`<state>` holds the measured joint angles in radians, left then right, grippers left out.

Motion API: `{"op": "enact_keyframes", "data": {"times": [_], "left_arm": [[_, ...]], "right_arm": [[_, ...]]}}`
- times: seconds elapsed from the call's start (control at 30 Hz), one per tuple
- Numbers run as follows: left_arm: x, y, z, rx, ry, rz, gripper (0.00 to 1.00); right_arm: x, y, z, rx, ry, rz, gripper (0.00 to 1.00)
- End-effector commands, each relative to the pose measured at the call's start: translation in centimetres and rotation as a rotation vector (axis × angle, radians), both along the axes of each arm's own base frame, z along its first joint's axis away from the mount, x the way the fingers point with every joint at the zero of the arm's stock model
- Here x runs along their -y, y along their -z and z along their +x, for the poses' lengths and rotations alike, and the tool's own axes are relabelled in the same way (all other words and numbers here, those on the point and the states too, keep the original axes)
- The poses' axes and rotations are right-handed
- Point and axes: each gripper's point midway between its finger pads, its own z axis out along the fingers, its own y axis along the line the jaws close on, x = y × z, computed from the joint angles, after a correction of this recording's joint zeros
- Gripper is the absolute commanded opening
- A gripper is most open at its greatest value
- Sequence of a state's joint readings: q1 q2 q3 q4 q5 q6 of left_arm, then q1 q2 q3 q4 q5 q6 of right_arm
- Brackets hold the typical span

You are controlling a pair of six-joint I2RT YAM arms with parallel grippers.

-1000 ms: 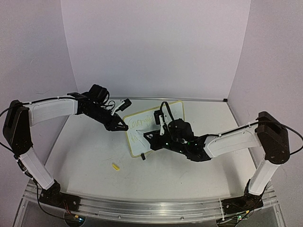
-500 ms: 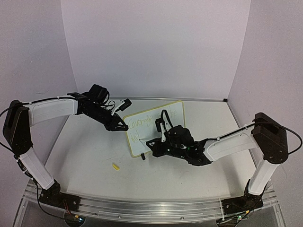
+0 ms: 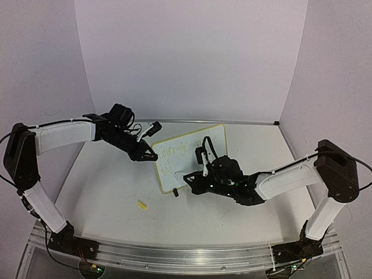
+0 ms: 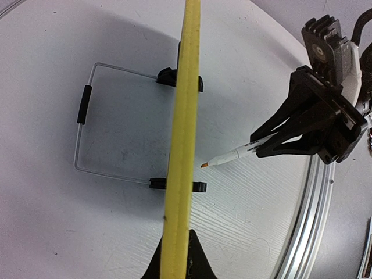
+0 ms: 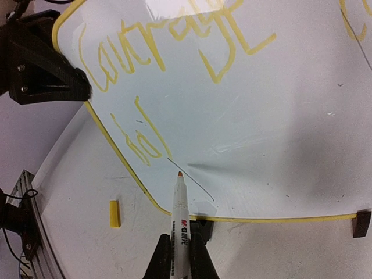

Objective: Write a sentence on the whiteboard

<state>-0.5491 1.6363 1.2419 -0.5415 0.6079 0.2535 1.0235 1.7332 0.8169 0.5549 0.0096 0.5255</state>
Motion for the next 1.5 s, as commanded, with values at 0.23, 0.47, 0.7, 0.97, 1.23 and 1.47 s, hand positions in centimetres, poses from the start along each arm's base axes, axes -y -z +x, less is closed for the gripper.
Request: {"op": "enact_keyframes", "data": {"times": [0.23,0.47,0.7,0.97,1.23,1.47], "left_arm": [[-1.6,1.9,0.7,0.045,-0.029,0.129,0.0],[-1.6,2.0,0.7,0.046,-0.029,0.13,0.0],[-1.5,2.0,0.7,0.044,-0.029,0.131,0.0],[-1.5,2.0,0.7,0.043,-0.028,0.131,0.0],[-1.5,2.1,0.7,0.041,-0.028,0.131,0.0],[-1.5,2.1,0.7,0.041,-0.027,0.132,0.0]], "right_arm": [[-0.5,-3.1,1.1,0.038,0.002,0.099,0.0],[-0.5,-3.0,2.0,0.036,0.015,0.098,0.0],[-0.4,-2.8,2.7,0.038,0.026,0.095,0.0],[-1.2,-2.9,2.7,0.046,-0.011,0.094,0.0],[-0.9,-1.3,2.1,0.009,-0.021,0.075,0.0],[0.1,-0.4,2.1,-0.002,0.013,0.058,0.0]]}}
